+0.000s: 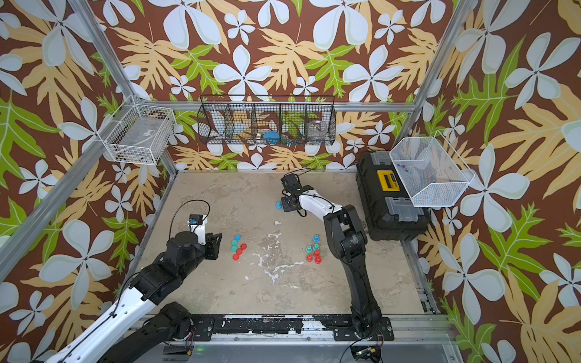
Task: Close the stamp cap
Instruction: Place the stamp at the center of the board.
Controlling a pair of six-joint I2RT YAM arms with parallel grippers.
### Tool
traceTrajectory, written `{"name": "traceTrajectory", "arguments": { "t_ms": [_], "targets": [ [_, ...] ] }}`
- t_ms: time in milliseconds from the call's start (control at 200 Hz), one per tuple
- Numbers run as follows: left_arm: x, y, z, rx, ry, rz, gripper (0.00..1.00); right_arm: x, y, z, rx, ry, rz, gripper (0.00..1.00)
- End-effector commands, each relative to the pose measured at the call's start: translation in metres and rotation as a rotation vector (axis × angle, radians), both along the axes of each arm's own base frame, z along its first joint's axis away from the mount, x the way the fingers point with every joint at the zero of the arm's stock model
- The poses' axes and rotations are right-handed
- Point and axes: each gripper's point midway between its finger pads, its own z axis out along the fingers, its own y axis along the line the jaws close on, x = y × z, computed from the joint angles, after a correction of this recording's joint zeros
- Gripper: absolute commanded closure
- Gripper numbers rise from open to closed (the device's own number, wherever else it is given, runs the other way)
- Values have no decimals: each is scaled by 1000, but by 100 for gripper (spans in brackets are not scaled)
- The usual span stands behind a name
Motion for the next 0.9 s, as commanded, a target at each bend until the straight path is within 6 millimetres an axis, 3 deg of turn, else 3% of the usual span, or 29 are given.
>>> {"name": "traceTrajectory", "arguments": {
  "t_ms": [0, 511, 896],
  "targets": [
    [2, 2, 3, -4, -9, 13, 61, 2, -1, 0, -6, -2, 1, 89],
    [1, 2, 3, -5, -10, 14, 61, 5, -4, -4, -7, 1, -9, 88],
    [1, 2, 3, -6, -10, 13, 61, 3, -4, -6, 2, 10, -12, 82]
  ]
}}
